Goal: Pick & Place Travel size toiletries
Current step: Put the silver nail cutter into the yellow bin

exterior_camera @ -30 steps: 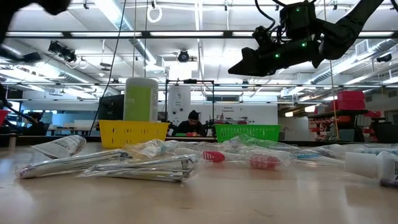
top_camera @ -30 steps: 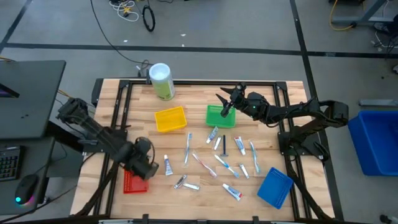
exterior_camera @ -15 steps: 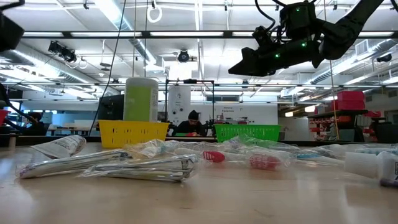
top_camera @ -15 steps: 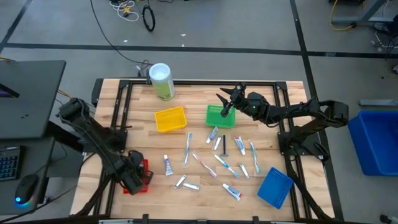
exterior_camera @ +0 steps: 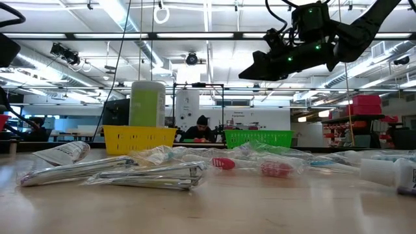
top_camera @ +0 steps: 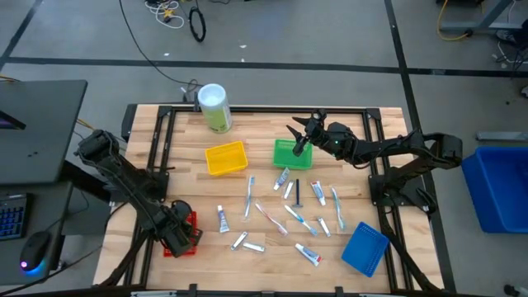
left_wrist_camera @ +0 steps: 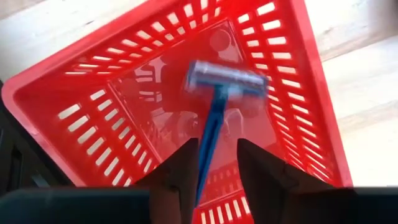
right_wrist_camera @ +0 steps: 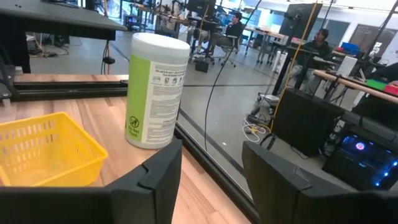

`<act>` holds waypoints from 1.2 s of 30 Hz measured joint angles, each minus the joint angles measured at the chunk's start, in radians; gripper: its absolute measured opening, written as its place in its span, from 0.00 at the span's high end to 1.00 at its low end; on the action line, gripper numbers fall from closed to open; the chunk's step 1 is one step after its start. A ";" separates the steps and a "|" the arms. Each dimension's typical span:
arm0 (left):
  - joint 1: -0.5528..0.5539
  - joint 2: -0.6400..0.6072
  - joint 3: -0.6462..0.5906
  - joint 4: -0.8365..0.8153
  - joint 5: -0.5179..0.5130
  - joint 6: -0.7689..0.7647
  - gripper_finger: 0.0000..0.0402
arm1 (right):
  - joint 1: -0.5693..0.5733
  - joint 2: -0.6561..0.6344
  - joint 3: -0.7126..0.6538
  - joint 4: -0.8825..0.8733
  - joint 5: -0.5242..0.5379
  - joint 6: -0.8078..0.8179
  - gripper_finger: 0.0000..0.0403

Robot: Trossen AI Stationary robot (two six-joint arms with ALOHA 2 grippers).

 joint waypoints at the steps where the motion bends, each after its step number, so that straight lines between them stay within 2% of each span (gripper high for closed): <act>1: 0.000 0.000 0.000 0.000 0.002 0.005 0.68 | 0.000 0.000 0.000 0.000 0.000 0.000 0.55; 6: 0.012 -0.042 0.013 -0.041 0.080 0.001 0.67 | 0.000 0.000 0.000 0.000 0.000 0.000 0.54; 8: 0.016 -0.069 0.045 -0.098 0.063 0.010 0.68 | 0.000 0.000 0.000 0.000 0.000 0.000 0.53; 10: 0.019 -0.098 0.091 -0.183 -0.022 0.011 0.69 | 0.000 0.000 0.000 0.000 0.001 0.000 0.53; 13: 0.037 -0.121 0.169 -0.280 -0.267 0.033 0.71 | 0.000 0.000 0.000 0.000 0.003 0.000 0.55; 16: 0.080 -0.125 0.244 -0.293 -0.491 0.175 0.73 | 0.000 0.000 0.000 0.001 0.003 0.000 0.56; 18: 0.127 -0.117 0.280 -0.255 -0.538 0.322 0.75 | 0.000 0.000 0.000 0.001 0.003 0.000 0.57; 22: 0.241 -0.084 0.293 -0.044 -0.494 0.678 0.78 | -0.002 0.000 0.000 0.001 0.003 0.000 0.59; 27: 0.343 -0.013 0.292 0.211 -0.408 0.993 0.81 | -0.002 0.000 0.000 0.001 0.003 0.000 0.61; 31: 0.393 0.042 0.293 0.291 -0.303 1.133 0.78 | -0.002 0.000 0.000 0.001 0.003 0.000 0.61; 36: 0.402 0.157 0.293 0.338 -0.192 1.226 0.68 | -0.002 0.000 0.000 0.000 0.000 0.000 0.60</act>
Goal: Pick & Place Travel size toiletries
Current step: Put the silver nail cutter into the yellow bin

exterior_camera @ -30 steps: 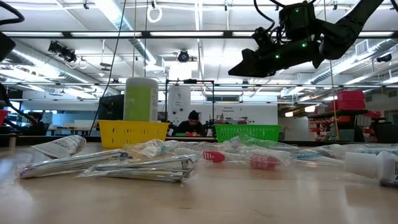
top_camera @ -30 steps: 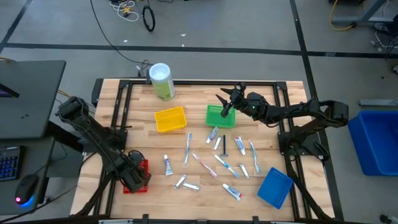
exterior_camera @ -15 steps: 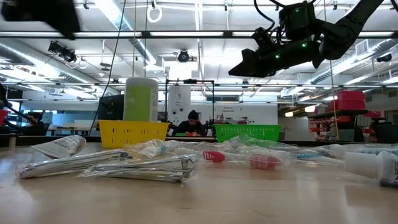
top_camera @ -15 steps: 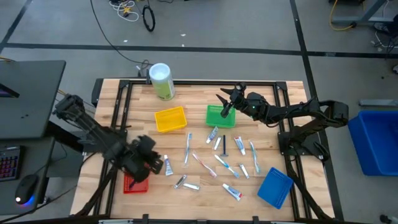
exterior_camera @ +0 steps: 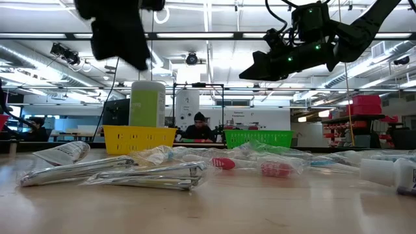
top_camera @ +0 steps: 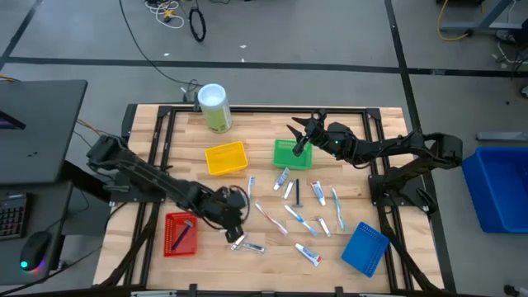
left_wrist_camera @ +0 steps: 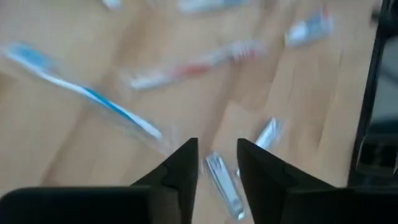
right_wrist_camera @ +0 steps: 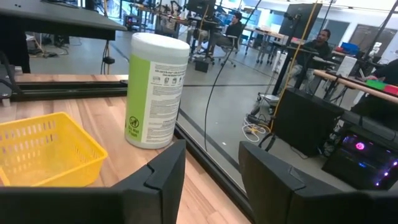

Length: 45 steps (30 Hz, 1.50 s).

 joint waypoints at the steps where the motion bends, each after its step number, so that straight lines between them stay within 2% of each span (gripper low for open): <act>1: -0.001 0.025 0.000 0.000 0.024 0.018 0.65 | 0.000 0.000 0.000 0.000 0.000 0.000 0.60; 8: -0.031 0.146 0.000 0.061 0.102 0.003 0.53 | 0.000 0.000 0.000 -0.007 -0.119 0.000 0.60; 12: -0.048 0.173 0.000 0.121 0.110 0.002 0.51 | 0.000 0.000 0.000 -0.013 -0.127 0.024 0.62; 17: -0.077 0.173 0.000 0.078 0.028 0.002 0.51 | 0.000 0.000 0.000 -0.035 -0.128 0.137 0.61; 24: -0.130 0.259 0.000 0.102 -0.008 -0.011 0.51 | 0.010 0.000 0.000 -0.100 -0.242 0.269 0.54; 32: -0.157 0.328 0.005 0.104 -0.062 -0.059 0.51 | 0.067 0.000 0.000 -0.143 -0.257 0.307 0.45; 35: -0.157 0.323 0.004 0.083 -0.070 -0.059 0.56 | 0.088 0.000 0.000 -0.142 -0.257 0.307 0.43; 43: -0.148 0.310 0.013 0.045 -0.069 -0.105 0.86 | 0.106 0.000 0.000 -0.142 -0.256 0.307 0.40; 45: -0.145 0.293 0.029 -0.008 -0.073 -0.118 0.88 | 0.106 0.000 0.000 -0.142 -0.256 0.307 0.39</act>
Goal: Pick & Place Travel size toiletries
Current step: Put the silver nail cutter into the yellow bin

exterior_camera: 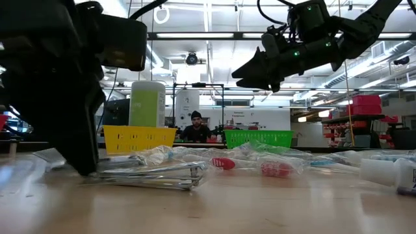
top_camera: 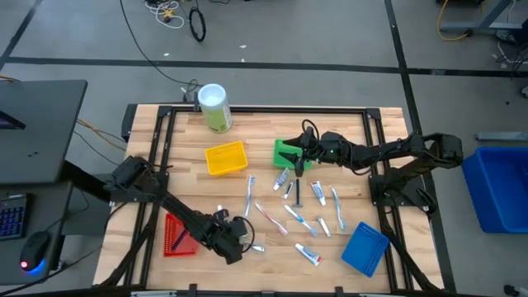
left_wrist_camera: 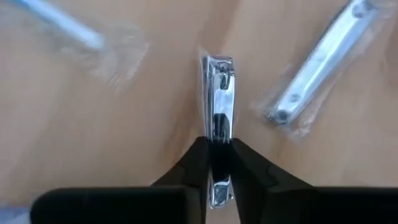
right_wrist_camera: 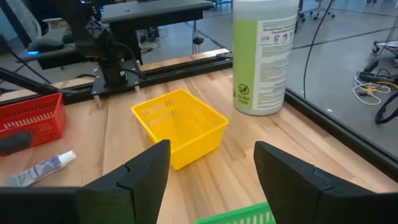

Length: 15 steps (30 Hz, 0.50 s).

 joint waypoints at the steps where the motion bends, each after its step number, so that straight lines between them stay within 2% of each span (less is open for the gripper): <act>1: 0.002 -0.014 0.014 -0.034 -0.012 -0.018 0.88 | 0.000 0.000 0.000 0.000 0.003 0.000 0.39; 3: 0.008 -0.048 0.053 -0.103 -0.058 -0.044 0.88 | 0.000 0.000 0.000 0.000 0.012 0.000 0.39; 8: 0.054 -0.125 0.151 -0.404 -0.187 -0.064 0.88 | 0.000 0.000 0.000 -0.002 0.013 0.000 0.38; 11: 0.112 -0.173 0.189 -0.573 -0.255 -0.067 0.87 | 0.000 0.000 0.000 -0.002 0.016 0.000 0.39; 15: 0.231 -0.207 0.191 -0.704 -0.307 -0.009 0.87 | 0.000 0.000 0.000 -0.002 0.016 0.000 0.41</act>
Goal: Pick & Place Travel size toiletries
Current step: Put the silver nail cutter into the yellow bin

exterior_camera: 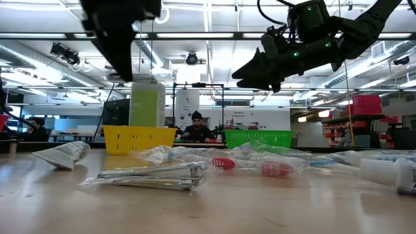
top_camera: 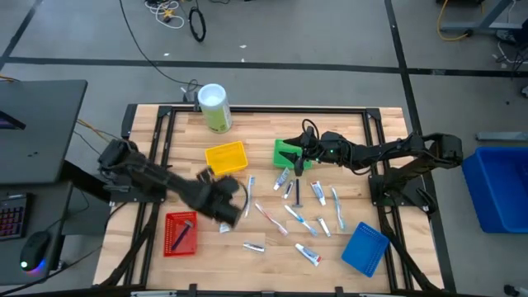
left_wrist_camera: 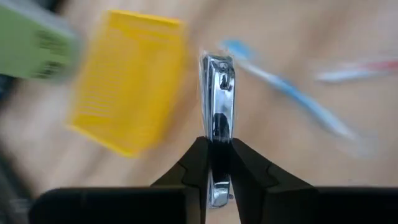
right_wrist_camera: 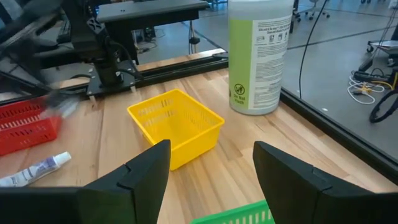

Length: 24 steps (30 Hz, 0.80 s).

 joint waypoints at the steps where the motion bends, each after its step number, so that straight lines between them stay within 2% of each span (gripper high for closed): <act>1: 0.035 -0.002 0.001 -0.025 -0.014 0.027 0.88 | 0.000 0.000 0.000 0.000 0.000 0.000 0.42; 4: 0.148 0.002 -0.006 -0.048 -0.004 0.113 0.87 | 0.000 0.000 0.000 0.000 0.000 0.000 0.43; 11: 0.379 0.004 -0.122 0.132 0.076 0.269 0.87 | 0.000 0.000 0.000 0.000 0.000 0.000 0.45; 15: 0.454 0.006 -0.208 0.304 0.177 0.386 0.87 | 0.000 0.000 0.000 -0.005 0.000 0.000 0.46; 19: 0.510 0.006 -0.287 0.413 0.245 0.419 0.86 | 0.000 0.000 0.000 -0.010 0.000 0.000 0.47; 24: 0.551 0.006 -0.346 0.447 0.255 0.436 0.86 | -0.001 0.000 0.000 -0.016 0.000 -0.023 0.47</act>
